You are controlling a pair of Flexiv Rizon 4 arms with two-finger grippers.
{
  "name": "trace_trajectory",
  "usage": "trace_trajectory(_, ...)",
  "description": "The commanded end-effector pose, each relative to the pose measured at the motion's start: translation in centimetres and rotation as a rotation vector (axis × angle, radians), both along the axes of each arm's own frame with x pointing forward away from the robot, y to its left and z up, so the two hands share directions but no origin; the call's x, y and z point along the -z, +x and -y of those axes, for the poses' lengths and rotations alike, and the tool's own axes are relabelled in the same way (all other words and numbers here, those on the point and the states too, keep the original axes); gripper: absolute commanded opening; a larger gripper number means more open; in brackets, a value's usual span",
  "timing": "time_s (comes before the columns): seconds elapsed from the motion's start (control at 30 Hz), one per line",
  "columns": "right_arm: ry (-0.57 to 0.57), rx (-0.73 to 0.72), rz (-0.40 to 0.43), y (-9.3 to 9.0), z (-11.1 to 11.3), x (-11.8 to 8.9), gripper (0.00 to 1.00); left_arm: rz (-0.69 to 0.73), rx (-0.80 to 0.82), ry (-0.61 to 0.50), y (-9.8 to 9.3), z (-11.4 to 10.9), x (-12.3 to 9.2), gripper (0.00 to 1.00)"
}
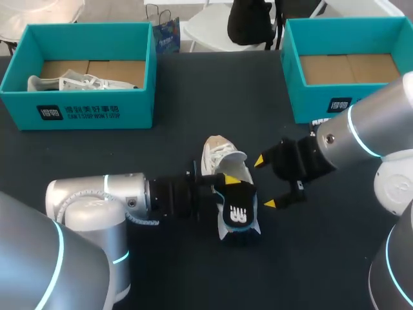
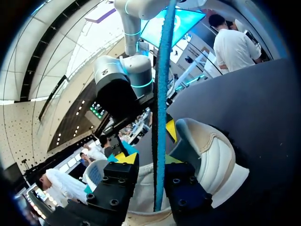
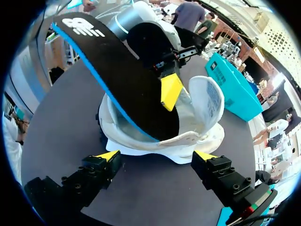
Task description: Take the shoe out of the shoebox, open the shoe tongue, remove and reinsert the insole, then place the shoe into the shoebox
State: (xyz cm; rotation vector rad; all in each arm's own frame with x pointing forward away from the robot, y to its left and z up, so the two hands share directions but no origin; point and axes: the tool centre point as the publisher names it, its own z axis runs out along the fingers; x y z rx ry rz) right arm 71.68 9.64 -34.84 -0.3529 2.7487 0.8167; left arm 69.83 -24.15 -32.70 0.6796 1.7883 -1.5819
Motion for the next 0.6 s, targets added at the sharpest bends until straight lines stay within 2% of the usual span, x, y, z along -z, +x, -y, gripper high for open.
trace_trajectory(0.03, -0.001, 0.002, 0.002, -0.1, -0.1, 0.1, 1.00, 0.002, 0.004, 0.001, 0.0, -0.2, -0.8, 0.41)
trace_trajectory(0.23, -0.001, 0.002, 0.002, -0.1, -0.1, 0.1, 1.00, 0.013, 0.022, -0.027, -0.6, 0.0, -2.0, 0.43)
trace_trajectory(0.5, -0.001, 0.002, 0.002, -0.1, -0.1, 0.1, 1.00, 0.012, 0.043, -0.032, -2.6, 0.0, -2.7, 0.34)
trace_trajectory(0.57, -0.001, 0.002, 0.002, -0.1, -0.1, 0.1, 1.00, 0.013, 0.043, -0.031, -2.9, 0.0, -2.7, 0.30)
trace_trajectory(0.6, -0.001, 0.002, 0.002, -0.1, -0.1, 0.1, 1.00, 0.019, 0.046, -0.029, -3.3, 0.0, -2.9, 0.19)
